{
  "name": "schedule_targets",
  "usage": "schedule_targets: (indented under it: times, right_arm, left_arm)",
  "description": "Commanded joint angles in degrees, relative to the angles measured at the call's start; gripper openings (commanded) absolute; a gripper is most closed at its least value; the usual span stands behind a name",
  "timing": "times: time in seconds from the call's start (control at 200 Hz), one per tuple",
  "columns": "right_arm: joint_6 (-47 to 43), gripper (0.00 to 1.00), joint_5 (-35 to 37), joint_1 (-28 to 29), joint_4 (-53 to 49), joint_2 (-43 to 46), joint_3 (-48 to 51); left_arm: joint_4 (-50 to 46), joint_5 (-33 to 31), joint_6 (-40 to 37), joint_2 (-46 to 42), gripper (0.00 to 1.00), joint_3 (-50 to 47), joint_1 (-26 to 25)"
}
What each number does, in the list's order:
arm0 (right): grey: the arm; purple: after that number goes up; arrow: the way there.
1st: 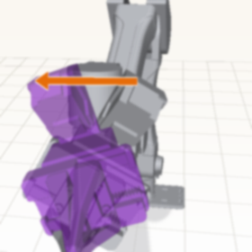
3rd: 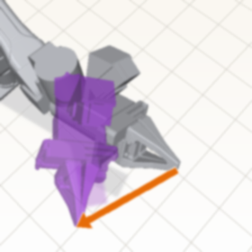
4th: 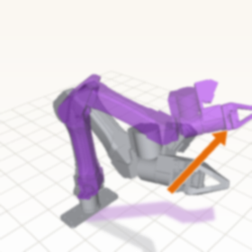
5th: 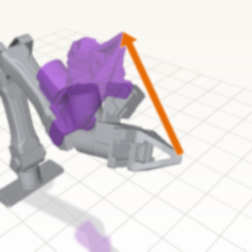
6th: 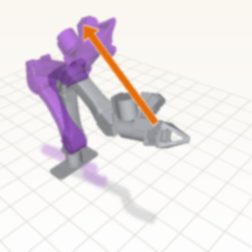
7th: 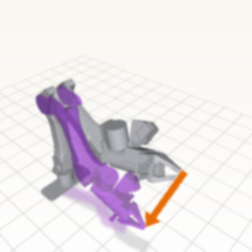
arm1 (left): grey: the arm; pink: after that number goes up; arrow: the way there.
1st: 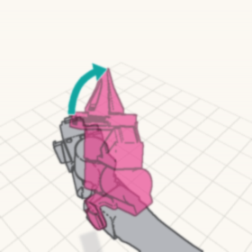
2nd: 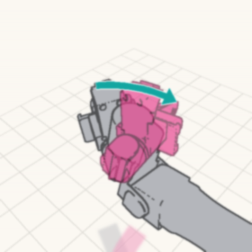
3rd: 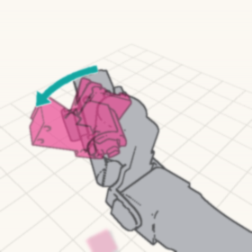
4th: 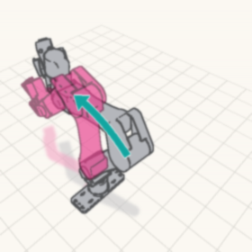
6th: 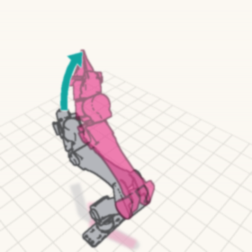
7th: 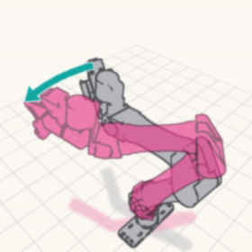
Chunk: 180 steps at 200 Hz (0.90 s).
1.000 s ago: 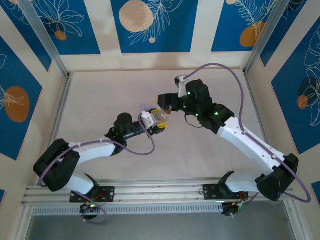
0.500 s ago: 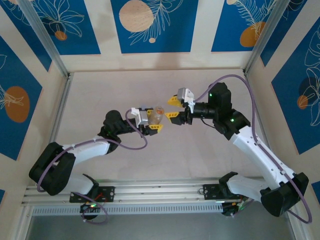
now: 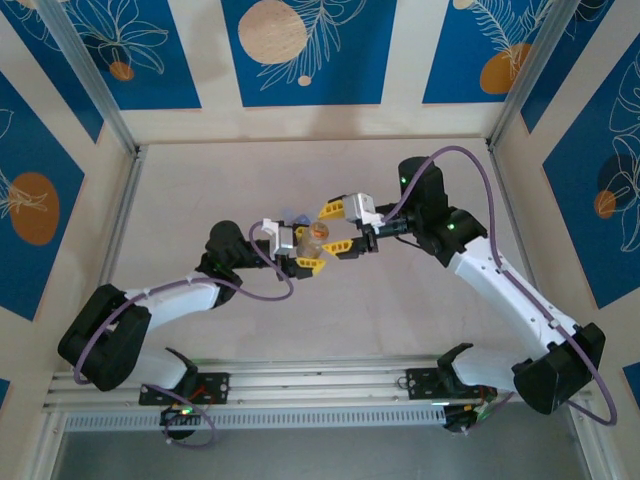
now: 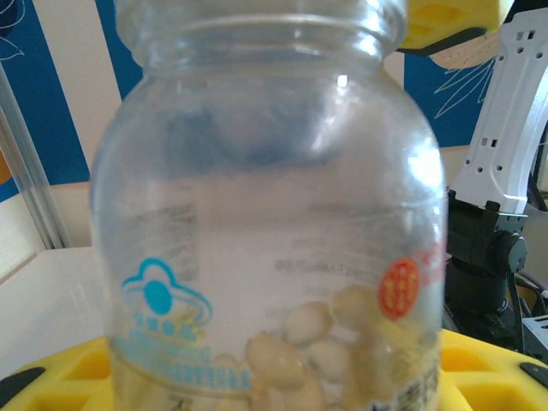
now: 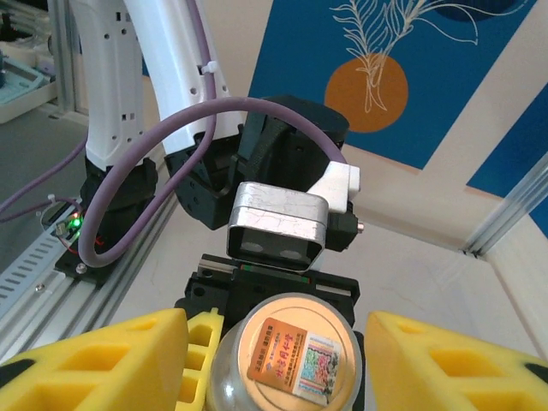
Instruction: Sort the pills into containers
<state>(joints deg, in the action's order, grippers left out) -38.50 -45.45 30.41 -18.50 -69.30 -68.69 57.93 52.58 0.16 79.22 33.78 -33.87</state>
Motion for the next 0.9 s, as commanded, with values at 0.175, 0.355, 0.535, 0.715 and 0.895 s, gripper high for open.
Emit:
schedule_targets:
  times: [0.175,0.355,0.535,0.715,0.895]
  right_arm:
    - [-3.9,0.59,-1.6,0.4,-7.7,-3.0,-4.9]
    - [-5.2,0.59,-2.1,0.4,-10.9,-3.8,-5.9]
    - [-5.8,0.58,-2.7,0.5,-13.0,-4.7,-7.0]
    - [-6.4,0.57,-3.3,1.2,-14.3,-5.7,-8.2]
    - [-6.8,0.55,-2.8,1.8,-15.0,-6.6,-8.9]
  left_arm:
    - [1.9,4.0,0.8,-0.6,0.0,0.5,0.3]
    - [1.5,4.5,0.8,-0.5,0.0,0.8,0.4]
    - [1.1,5.4,1.0,-0.3,0.0,1.4,0.3]
    - [0.8,6.1,1.3,0.1,0.0,2.1,0.2]
    - [0.5,6.4,1.5,0.3,0.0,2.4,0.3]
